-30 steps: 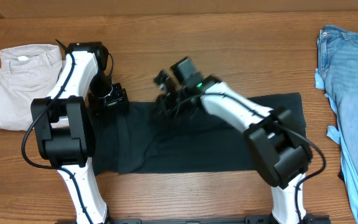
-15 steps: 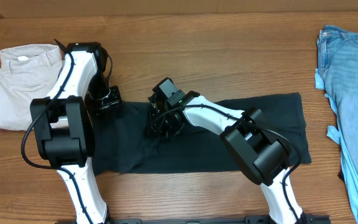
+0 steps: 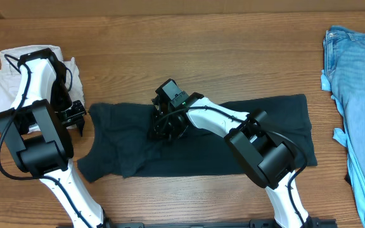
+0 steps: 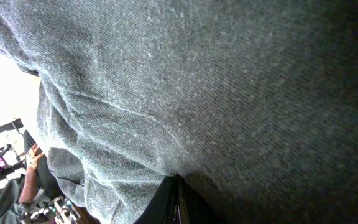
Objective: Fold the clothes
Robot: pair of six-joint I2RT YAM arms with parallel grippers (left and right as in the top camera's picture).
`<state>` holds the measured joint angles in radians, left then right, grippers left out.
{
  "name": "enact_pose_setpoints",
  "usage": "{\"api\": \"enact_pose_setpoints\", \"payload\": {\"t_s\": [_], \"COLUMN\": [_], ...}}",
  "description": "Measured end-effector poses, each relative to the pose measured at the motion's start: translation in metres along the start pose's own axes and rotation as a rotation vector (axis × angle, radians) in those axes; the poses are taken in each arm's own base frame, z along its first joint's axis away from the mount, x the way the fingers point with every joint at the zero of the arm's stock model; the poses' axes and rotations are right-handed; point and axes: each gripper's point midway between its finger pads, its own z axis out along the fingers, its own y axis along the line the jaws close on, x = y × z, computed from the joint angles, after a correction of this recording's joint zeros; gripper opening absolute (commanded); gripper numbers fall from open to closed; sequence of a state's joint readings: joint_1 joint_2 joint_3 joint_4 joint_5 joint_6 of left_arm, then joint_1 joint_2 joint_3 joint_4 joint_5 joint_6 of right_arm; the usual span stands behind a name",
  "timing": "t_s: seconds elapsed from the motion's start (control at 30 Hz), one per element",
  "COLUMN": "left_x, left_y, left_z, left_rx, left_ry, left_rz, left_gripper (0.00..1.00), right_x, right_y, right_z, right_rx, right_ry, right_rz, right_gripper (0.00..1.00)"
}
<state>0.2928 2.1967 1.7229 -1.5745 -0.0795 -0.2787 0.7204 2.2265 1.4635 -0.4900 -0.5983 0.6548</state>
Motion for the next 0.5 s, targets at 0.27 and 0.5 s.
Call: {"api": "enact_pose_setpoints", "payload": {"t_s": [0.27, 0.5], "left_x": [-0.030, -0.030], "left_y": [-0.085, -0.103], "left_z": [-0.014, -0.022], "left_rx": [0.313, 0.429], "left_ry": [-0.170, -0.183], "left_rz": [0.250, 0.296], "left_gripper": [0.57, 0.23], "right_x": [0.000, 0.000], "right_y": [0.000, 0.000], "right_z": [0.000, 0.000], "right_rx": [0.000, 0.000], "right_ry": [0.000, 0.000], "right_rz": [0.000, 0.000], "right_gripper": [0.04, 0.04]}}
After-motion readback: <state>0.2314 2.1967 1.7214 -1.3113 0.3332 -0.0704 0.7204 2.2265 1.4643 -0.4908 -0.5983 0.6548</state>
